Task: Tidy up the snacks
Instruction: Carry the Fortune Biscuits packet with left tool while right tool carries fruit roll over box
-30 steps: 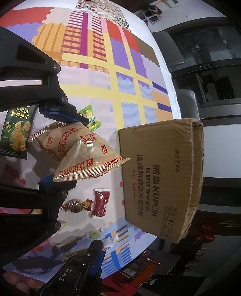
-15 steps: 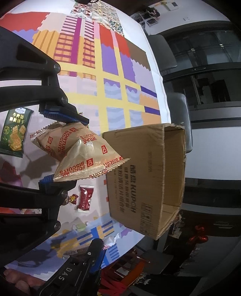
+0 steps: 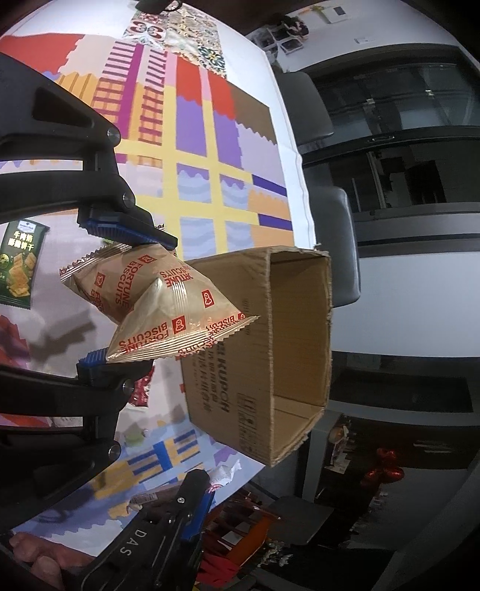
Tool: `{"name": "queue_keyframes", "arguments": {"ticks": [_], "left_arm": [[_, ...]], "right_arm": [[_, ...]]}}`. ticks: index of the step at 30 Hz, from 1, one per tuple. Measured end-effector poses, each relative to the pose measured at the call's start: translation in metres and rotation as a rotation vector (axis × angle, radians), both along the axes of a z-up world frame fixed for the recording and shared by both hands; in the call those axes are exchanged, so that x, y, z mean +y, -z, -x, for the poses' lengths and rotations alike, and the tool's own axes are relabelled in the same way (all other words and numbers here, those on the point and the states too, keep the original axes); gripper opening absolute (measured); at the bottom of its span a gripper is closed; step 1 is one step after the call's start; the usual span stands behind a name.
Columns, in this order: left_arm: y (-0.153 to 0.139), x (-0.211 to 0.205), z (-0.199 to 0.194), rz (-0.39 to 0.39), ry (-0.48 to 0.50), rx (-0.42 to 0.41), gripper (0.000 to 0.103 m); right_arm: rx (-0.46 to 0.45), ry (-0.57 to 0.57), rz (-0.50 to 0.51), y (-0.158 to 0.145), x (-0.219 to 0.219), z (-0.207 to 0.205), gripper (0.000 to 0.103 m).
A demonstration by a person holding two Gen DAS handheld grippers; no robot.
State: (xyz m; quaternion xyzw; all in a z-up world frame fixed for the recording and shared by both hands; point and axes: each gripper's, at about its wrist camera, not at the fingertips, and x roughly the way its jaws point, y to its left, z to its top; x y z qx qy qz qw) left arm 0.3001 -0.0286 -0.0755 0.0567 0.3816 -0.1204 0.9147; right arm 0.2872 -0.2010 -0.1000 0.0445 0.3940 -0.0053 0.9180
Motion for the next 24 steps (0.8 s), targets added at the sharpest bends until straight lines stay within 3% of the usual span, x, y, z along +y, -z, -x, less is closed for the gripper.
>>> {"name": "queue_keyframes", "arguments": {"ticks": [24], "left_arm": [[-0.050,-0.014,-0.038,0.023,0.023,-0.100,0.047]], "right_arm": [[-0.124,-0.007,0.010,-0.054,-0.010,-0.035,0.018]]}}
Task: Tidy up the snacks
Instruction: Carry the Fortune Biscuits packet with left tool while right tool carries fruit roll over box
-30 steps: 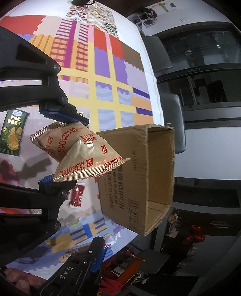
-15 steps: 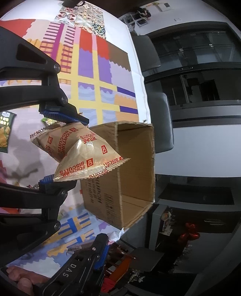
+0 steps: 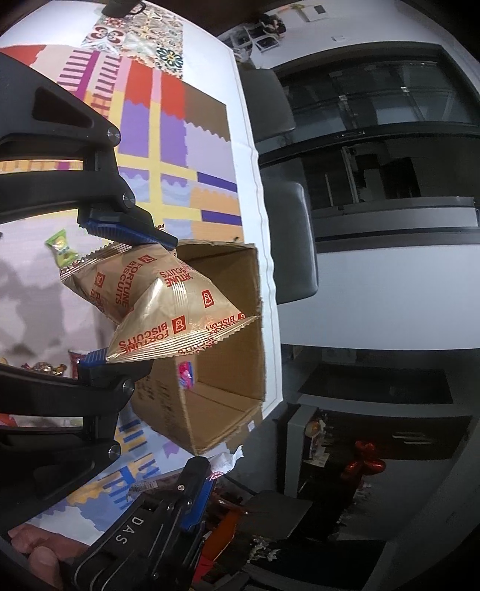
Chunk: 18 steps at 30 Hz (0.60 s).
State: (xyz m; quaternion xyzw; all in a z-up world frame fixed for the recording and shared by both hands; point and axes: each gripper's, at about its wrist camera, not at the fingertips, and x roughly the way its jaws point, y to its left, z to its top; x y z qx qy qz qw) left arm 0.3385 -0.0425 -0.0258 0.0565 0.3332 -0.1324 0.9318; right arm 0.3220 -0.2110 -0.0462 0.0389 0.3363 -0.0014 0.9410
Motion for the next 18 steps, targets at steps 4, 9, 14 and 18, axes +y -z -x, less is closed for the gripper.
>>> {"name": "queue_keyframes", "arguments": {"ticks": [4,9,14,18], "left_arm": [[-0.007,-0.003,-0.011,0.004,0.005,-0.015,0.047],[-0.011,-0.006,-0.023,0.009,0.008,-0.025,0.047],[-0.011,-0.011,-0.036,0.017,0.014,-0.021,0.047],[-0.009,-0.012,-0.047,0.021,0.020,-0.018,0.047]], "right_arm": [[-0.019,0.002,0.000,-0.007,-0.001,-0.007,0.018],[-0.035,0.005,0.010,-0.013,-0.004,-0.020,0.018],[-0.037,0.008,0.010,-0.014,-0.007,-0.036,0.018],[-0.032,0.007,0.003,-0.013,-0.009,-0.049,0.018]]}}
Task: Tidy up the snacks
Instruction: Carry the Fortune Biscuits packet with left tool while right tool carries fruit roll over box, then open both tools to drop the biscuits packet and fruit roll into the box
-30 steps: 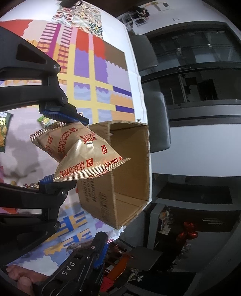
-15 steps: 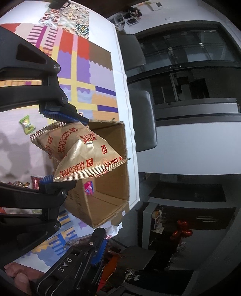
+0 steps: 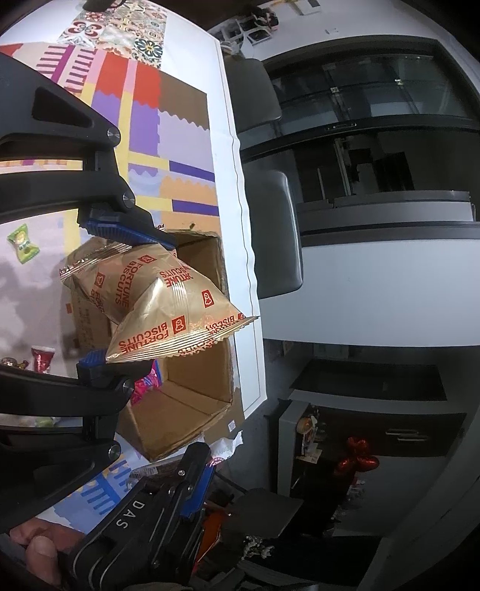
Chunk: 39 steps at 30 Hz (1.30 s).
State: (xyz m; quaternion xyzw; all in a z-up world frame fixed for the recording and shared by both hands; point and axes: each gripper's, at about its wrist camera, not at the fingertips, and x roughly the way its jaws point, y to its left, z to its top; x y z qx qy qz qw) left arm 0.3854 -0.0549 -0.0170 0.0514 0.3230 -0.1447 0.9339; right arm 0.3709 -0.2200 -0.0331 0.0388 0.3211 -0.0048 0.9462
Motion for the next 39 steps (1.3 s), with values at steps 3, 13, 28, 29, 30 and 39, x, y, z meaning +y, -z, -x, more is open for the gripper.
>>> {"name": "queue_keyframes", "arguments": {"ticks": [3,13,28,29,30,39], "left_arm": [[0.001,-0.003,-0.007,0.001,0.001,0.004,0.047],[0.005,-0.007,-0.028,0.003,-0.004,0.018,0.047],[0.019,-0.015,-0.050,-0.003,-0.009,0.044,0.047],[0.020,-0.015,-0.051,-0.004,-0.009,0.046,0.047],[0.021,-0.015,-0.051,-0.004,-0.010,0.048,0.047],[0.022,-0.013,-0.053,-0.014,-0.030,0.046,0.066]], "right_arm": [[0.004,-0.001,-0.005,0.000,-0.001,-0.009,0.018],[0.010,-0.014,-0.003,0.001,0.003,-0.033,0.018],[0.052,-0.029,-0.001,0.019,0.008,-0.057,0.018],[0.053,-0.031,-0.002,0.020,0.008,-0.058,0.018],[0.055,-0.033,-0.001,0.021,0.008,-0.059,0.018],[0.057,-0.031,0.002,0.025,0.010,-0.065,0.027]]}}
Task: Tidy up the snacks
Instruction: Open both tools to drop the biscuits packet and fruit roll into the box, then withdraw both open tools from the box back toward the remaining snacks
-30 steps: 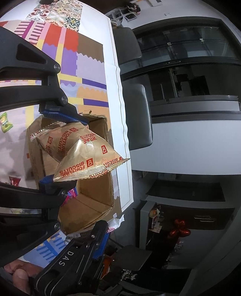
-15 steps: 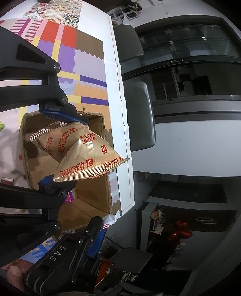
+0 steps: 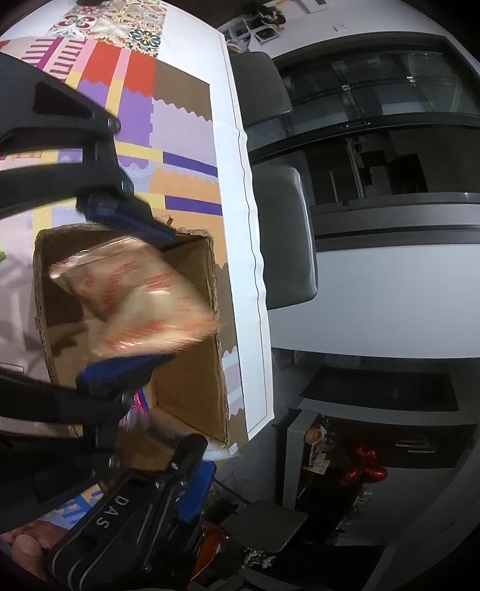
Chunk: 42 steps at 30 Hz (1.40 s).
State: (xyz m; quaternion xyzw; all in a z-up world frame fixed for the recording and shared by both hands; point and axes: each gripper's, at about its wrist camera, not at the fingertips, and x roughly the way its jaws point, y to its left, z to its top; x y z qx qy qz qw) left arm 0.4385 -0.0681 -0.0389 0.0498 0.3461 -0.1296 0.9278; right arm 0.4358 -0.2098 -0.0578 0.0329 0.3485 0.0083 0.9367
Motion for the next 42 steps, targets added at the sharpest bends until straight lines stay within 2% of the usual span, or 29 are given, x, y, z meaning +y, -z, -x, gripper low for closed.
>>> {"name": "queue_keyframes", "arguments": {"ticks": [1,3,5,12,42], "left_arm": [[-0.001,0.001,0.001,0.000,-0.007,-0.004,0.068],[-0.001,0.002,0.001,-0.003,-0.017,-0.009,0.073],[0.000,0.003,0.001,-0.007,-0.027,-0.010,0.074],[-0.006,0.010,0.006,-0.010,-0.067,-0.030,0.083],[-0.032,0.030,0.047,-0.009,-0.094,-0.080,0.085]], "right_arm": [[0.002,0.003,-0.002,0.000,0.000,-0.001,0.033],[-0.004,0.024,-0.008,0.000,-0.002,-0.001,0.055],[-0.015,0.043,-0.004,-0.001,-0.005,0.002,0.064],[-0.028,0.084,0.025,-0.006,-0.008,0.004,0.075],[-0.093,0.088,0.049,-0.033,0.000,0.051,0.076]]}}
